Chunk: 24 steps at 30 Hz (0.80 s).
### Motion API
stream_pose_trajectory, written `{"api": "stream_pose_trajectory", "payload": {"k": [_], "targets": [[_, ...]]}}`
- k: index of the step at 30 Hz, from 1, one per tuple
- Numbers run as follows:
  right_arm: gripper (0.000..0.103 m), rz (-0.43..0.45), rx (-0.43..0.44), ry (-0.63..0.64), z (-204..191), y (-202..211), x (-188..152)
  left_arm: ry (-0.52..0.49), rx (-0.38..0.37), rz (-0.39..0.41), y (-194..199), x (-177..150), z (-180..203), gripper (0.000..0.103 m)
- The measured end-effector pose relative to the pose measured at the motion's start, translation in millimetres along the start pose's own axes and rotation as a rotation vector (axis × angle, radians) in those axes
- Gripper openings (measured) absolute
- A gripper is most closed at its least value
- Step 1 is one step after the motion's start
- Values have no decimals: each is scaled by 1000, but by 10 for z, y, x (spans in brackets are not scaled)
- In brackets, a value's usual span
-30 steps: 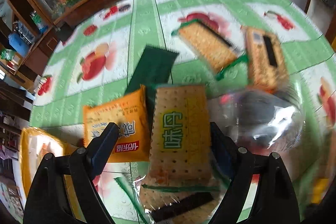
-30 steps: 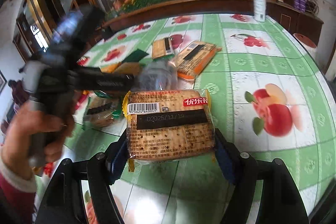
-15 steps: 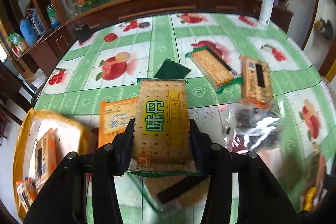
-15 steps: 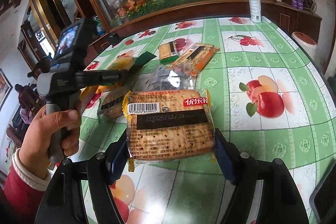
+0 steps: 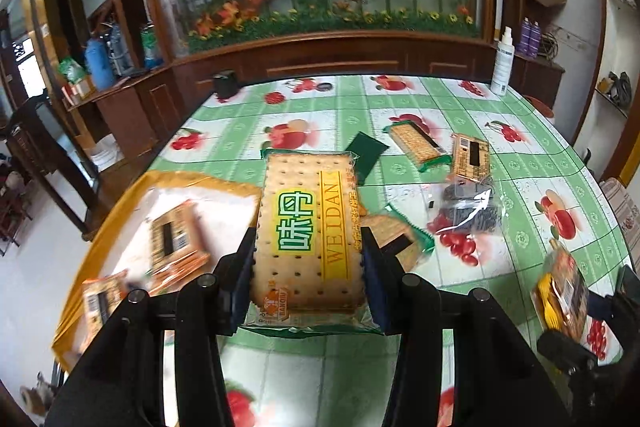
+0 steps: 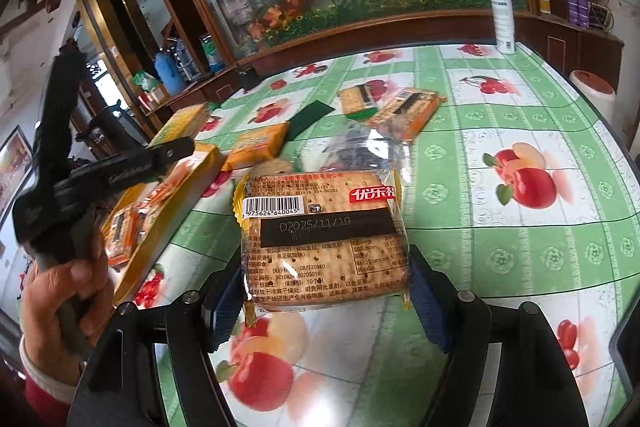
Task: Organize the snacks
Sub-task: 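Carry both held packs toward the tray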
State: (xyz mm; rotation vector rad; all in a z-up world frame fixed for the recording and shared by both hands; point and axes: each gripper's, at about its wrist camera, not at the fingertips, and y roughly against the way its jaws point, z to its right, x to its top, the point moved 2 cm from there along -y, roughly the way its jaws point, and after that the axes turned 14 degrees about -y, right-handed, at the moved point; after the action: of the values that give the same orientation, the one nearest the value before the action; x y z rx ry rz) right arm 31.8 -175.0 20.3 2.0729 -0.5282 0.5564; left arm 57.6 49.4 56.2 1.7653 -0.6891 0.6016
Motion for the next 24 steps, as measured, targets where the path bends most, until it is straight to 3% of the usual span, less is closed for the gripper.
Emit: {"api": "stream_pose_trajectory", "payload": {"k": [12, 24], "targets": [[75, -29, 71, 62, -415, -113, -52, 22, 120, -20, 109, -292, -359, 46], [75, -62, 118, 122, -783, -233, -133, 78, 142, -41, 98, -494, -630, 46]]}}
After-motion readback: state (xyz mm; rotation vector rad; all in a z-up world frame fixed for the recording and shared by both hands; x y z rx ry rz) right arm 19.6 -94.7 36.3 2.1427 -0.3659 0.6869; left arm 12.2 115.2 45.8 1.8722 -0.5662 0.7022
